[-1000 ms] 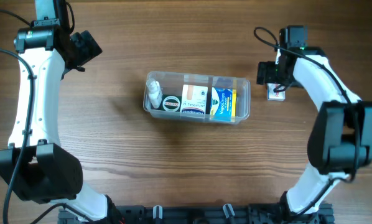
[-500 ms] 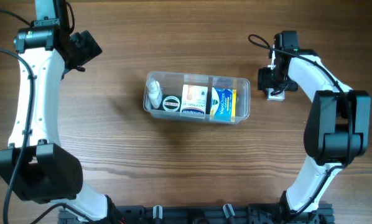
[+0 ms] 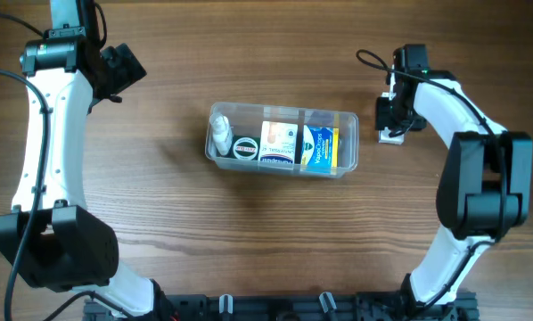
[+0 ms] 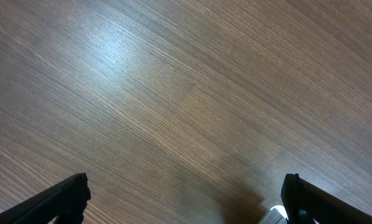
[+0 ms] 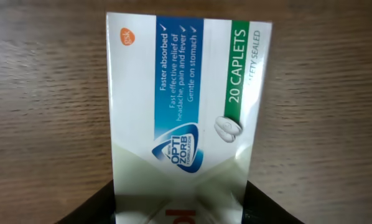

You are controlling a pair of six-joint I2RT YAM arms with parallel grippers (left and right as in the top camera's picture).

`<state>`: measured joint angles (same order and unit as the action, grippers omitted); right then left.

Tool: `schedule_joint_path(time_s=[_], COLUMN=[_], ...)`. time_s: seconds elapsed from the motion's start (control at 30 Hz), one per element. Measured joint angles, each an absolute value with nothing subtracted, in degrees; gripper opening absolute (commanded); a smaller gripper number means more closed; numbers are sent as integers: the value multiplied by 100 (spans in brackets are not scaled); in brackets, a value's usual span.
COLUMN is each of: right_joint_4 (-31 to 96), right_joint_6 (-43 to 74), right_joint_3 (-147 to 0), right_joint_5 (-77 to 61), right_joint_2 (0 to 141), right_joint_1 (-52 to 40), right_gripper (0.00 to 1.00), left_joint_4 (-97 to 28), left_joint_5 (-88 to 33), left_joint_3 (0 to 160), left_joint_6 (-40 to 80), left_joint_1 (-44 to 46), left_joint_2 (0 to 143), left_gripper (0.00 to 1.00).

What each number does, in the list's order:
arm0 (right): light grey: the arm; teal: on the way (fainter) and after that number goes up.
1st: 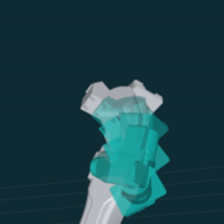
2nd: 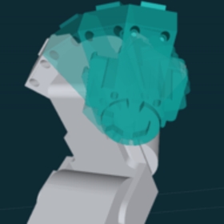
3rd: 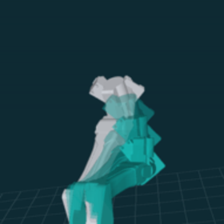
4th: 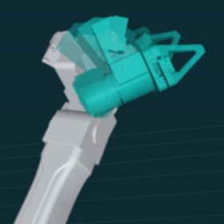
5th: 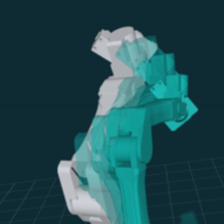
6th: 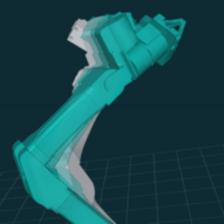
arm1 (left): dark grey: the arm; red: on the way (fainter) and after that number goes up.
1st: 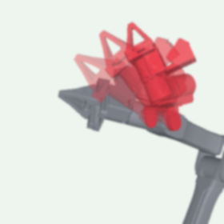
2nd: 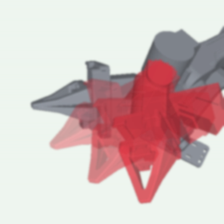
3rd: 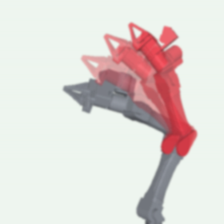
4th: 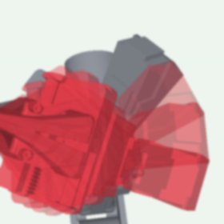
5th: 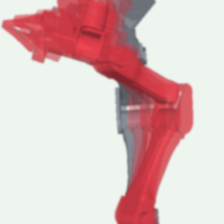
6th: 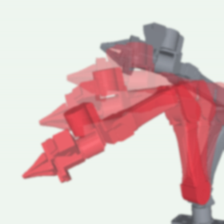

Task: Pack container
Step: 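Grasp the white Panadol box and lower it into the container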

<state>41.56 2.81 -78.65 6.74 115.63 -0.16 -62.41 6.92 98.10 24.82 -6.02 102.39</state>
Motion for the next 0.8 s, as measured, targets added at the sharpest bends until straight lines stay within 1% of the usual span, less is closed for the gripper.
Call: schedule_joint_path(time_s=[0.07,0.27,0.3,0.33,0.5,0.63,0.8], right_joint_4=[4182,4366,4412,4456,4814,5183,5315], right_joint_6=[180,-132,-272,-434,-1413,-2029,-2617], right_joint_3=[-7865,-7865,-7865,-7865,-7865,-7865,-7865], right_joint_5=[672,598,454,274,-714,-1020,-1111], right_joint_2=[11273,10335,10219,10099,9382,9124,9124], right_joint_1=[-16,-16,-16,-16,-106,-508,-1433], right_gripper=[39,39,39,37,37,37,39], left_joint_4=[-6241,-6239,-6241,-6239,-6239,-6241,-6241], left_joint_5=[692,692,694,692,694,692,692], left_joint_3=[9810,9810,9810,9810,9810,9810,9810], left_joint_6=[2482,2482,2482,2482,2482,2482,2482], left_joint_1=[-602,-602,-602,-602,-602,-602,-602], left_joint_2=[10239,10239,10239,10239,10239,10239,10239], left_gripper=[100,100,100,100,100,100,100])
